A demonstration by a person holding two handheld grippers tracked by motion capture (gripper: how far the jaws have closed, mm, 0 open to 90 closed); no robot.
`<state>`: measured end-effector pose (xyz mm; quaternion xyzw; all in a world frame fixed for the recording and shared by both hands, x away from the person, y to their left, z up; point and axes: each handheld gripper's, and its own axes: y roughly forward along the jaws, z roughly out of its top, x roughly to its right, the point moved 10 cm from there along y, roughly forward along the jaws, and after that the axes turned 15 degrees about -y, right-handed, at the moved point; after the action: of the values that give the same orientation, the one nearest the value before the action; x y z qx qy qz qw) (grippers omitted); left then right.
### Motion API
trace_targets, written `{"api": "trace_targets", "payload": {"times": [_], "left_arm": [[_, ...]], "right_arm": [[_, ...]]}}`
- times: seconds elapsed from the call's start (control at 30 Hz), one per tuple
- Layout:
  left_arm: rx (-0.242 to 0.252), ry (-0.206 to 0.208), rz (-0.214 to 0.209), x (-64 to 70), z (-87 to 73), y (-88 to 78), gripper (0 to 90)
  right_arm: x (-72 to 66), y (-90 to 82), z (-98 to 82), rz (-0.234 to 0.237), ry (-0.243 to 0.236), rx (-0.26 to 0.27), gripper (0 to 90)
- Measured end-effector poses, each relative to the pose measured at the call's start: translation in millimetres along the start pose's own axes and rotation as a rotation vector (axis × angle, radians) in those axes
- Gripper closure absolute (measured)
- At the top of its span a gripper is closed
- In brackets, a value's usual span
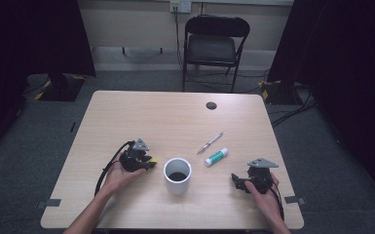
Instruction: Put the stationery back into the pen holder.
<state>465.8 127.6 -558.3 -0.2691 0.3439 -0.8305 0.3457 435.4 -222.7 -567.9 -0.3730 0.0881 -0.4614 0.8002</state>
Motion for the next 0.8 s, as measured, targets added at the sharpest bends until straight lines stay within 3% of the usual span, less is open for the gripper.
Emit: {"api": "trace_targets", "payload": {"times": [0.03, 0.07, 0.2, 0.43, 0.57, 0.8], "left_arm": [[-0.014, 0.007, -0.004, -0.2, -0.6, -1.8, 66.9], [0.016, -0.007, -0.011, 0.2, 1.9, -2.6, 66.9], [0.056, -0.040, -0.046, -0.5, 6.8, -12.1, 66.9], [0.124, -0.061, -0.082, 2.9, 14.7, -25.8, 67.1], [0.162, -0.085, -0.130, 6.9, 20.1, -35.2, 67.1], [0.191, -0.080, -0.162, 14.2, 29.6, -45.2, 67.1]], "right_arm": [[0.0, 0.0, 0.0, 0.000, -0.001, 0.000, 12.6], [0.0, 0.0, 0.0, 0.000, -0.001, 0.000, 12.6], [-0.1, -0.1, -0.1, 0.000, 0.001, -0.001, 12.6], [-0.1, -0.1, -0.1, 0.000, -0.001, 0.000, 12.6], [-0.1, -0.1, -0.1, 0.000, 0.000, -0.001, 12.6], [-0.1, -0.1, 0.0, 0.001, -0.001, 0.000, 12.6]]}}
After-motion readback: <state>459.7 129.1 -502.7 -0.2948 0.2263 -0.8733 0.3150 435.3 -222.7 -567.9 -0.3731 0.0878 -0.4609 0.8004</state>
